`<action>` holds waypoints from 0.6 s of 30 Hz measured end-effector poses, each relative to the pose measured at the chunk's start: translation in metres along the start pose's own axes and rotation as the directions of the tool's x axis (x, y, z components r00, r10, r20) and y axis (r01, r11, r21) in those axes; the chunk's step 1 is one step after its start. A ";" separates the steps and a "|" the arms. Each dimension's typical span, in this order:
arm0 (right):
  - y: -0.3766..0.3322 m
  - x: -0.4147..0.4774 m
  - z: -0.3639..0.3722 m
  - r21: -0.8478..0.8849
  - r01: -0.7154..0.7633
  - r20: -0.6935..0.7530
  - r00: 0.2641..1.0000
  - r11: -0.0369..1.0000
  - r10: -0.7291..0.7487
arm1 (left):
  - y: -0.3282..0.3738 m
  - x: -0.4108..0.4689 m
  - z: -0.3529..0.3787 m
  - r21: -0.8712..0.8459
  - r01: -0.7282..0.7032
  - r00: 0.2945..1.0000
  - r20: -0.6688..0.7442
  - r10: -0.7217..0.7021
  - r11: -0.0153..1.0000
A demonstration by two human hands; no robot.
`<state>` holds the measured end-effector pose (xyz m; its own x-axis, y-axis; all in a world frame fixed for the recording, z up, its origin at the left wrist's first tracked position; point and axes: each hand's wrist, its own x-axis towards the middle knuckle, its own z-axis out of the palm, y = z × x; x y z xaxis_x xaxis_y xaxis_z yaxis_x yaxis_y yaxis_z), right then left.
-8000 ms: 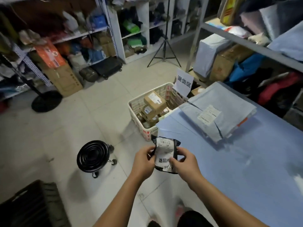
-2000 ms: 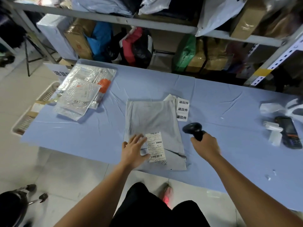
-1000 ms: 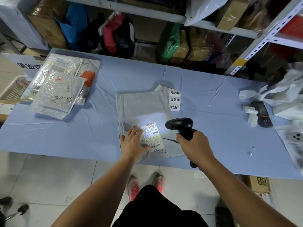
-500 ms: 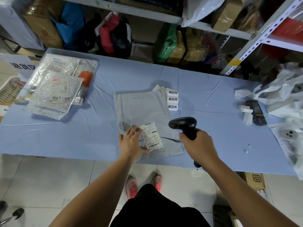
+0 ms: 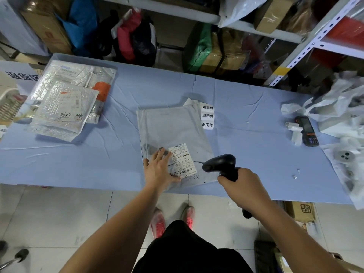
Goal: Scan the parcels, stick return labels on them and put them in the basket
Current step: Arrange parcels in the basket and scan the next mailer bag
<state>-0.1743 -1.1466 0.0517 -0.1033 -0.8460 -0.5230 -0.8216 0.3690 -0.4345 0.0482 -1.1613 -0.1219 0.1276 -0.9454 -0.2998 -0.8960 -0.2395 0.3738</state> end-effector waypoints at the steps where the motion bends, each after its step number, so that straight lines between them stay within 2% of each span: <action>1: 0.001 -0.002 0.000 0.000 -0.002 0.003 1.000 1.000 0.002 | 0.000 0.000 0.000 -0.002 0.006 1.000 0.012 -0.006 1.000; 8: 0.006 -0.001 0.002 0.025 0.022 -0.041 0.999 0.999 -0.021 | 0.002 0.000 0.000 0.024 0.017 0.999 0.035 -0.017 1.000; 13: 0.022 0.021 0.000 0.127 -0.023 -0.085 0.996 0.992 0.034 | 0.003 0.000 -0.001 0.055 0.010 0.998 0.068 -0.014 0.998; 18: 0.054 0.073 -0.006 0.223 -0.018 -0.103 0.994 0.975 0.042 | 0.012 0.013 -0.007 0.006 0.041 0.996 -0.077 -0.041 0.999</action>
<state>-0.2297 -1.1912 -0.0056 -0.1951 -0.8648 -0.4626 -0.6738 0.4610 -0.5775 0.0421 -1.1782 -0.1152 0.1962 -0.9490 -0.2468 -0.8927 -0.2770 0.3554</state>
